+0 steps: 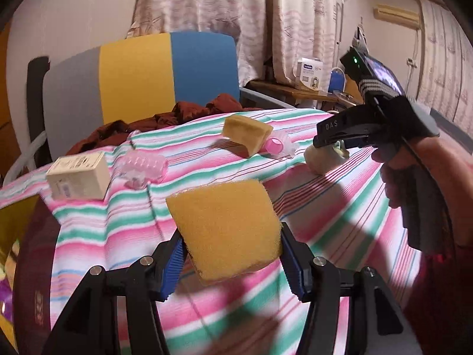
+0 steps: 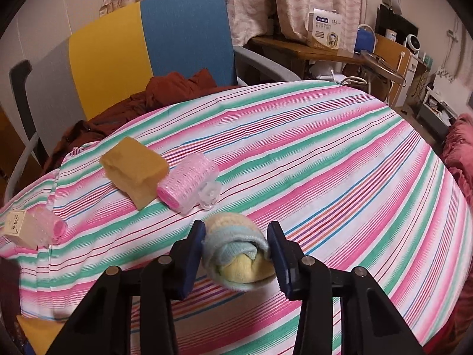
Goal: Organize objects
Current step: 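Carry the orange sponge to the tray with the left tool while the right tool carries the rolled sock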
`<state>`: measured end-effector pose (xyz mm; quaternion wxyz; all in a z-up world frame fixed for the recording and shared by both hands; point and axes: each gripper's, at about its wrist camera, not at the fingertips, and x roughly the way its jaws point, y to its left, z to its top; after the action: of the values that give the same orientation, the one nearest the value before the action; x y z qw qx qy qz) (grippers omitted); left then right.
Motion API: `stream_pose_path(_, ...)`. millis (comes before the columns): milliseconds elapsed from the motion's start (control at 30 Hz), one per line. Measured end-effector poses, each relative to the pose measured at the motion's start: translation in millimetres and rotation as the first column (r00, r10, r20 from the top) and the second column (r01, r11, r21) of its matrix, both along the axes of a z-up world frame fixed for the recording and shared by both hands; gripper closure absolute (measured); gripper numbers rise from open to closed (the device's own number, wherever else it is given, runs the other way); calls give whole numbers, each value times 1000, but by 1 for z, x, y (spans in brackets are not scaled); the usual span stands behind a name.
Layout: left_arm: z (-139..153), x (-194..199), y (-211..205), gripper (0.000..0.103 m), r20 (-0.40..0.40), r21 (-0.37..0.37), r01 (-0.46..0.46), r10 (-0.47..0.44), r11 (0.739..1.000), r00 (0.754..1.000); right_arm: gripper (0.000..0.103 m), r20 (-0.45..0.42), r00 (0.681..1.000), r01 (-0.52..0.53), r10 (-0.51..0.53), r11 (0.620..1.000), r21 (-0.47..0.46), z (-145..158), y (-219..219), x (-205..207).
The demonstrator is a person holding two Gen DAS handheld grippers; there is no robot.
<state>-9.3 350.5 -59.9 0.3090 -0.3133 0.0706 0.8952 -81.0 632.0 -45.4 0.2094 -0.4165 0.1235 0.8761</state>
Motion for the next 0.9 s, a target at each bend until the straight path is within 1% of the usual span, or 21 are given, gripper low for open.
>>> stream_pose_path(100,-1,7,-15,44,23,21,-9,8,1000,1000,62,5,1000,-13,13,1000,11,0,-3,-1)
stream_pose_path(167,-5,11,-22,44,32,15,-12,12,1000,999,61,16,999,-29,29,999,20,-2,-4,-1)
stream_pose_path(233,-13,14,-28,44,43,-3,-14,14,1000,999,56,20,1000,-22,21,999,27,-3,-5,-1)
stream_pose_path(267,-15,15,-30,44,51,-6,-18,18,1000,999,47,23,1000,-17,17,1000,25,-4,-4,-1)
stream_pose_path(300,-18,13,-33,44,69,-3,-27,27,1000,997,44,37,999,-16,15,1000,23,-7,-3,-3)
stream_pose_path(367,-21,9,-38,44,95,12,-43,42,999,995,42,57,998,-17,16,1000,22,-13,0,-5)
stream_pose_path(467,-21,4,-42,44,117,30,-57,53,998,992,43,81,996,-25,28,999,-44,-22,5,-9)
stream_pose_path(533,-21,3,-43,44,117,30,-54,50,998,992,48,95,995,-26,33,996,-82,-28,7,-9)
stream_pose_path(667,-18,6,-46,44,112,36,-43,38,998,993,52,82,996,-31,37,997,-74,-24,4,-6)
stream_pose_path(767,-14,9,-51,44,111,51,-38,32,998,993,52,34,998,-46,49,994,-97,-17,2,-3)
stream_pose_path(900,-5,11,-61,44,109,80,-41,32,996,994,52,-8,997,-77,76,995,-69,-9,-8,-1)
